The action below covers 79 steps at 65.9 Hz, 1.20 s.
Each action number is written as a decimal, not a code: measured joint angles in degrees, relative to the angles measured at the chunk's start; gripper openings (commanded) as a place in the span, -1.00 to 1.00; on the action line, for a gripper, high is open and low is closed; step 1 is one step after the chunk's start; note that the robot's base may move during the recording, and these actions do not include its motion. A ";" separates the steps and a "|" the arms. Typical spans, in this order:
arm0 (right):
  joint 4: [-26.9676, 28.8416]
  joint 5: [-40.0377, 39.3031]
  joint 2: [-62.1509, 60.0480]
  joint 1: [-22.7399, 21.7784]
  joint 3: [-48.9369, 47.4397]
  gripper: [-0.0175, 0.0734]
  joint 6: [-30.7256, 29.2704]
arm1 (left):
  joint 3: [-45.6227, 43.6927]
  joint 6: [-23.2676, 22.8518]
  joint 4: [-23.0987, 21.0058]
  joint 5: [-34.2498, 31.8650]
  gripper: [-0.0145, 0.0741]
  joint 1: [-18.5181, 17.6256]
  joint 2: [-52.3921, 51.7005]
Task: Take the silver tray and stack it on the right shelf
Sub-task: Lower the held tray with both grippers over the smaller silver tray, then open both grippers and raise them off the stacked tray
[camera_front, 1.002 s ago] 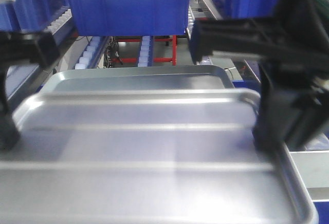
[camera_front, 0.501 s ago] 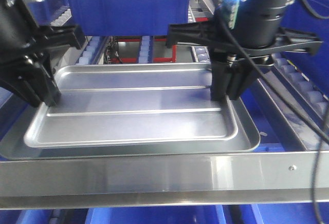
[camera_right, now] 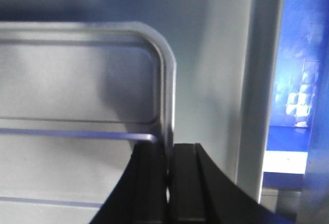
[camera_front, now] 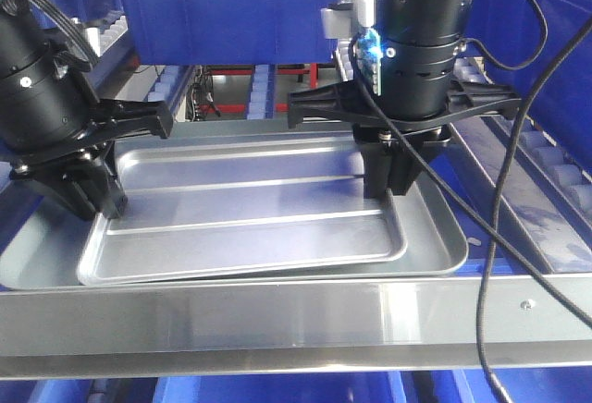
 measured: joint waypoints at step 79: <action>0.32 -0.64 0.00 0.00 -0.13 0.54 0.00 | -1.27 0.80 2.37 -2.95 -0.35 0.00 1.06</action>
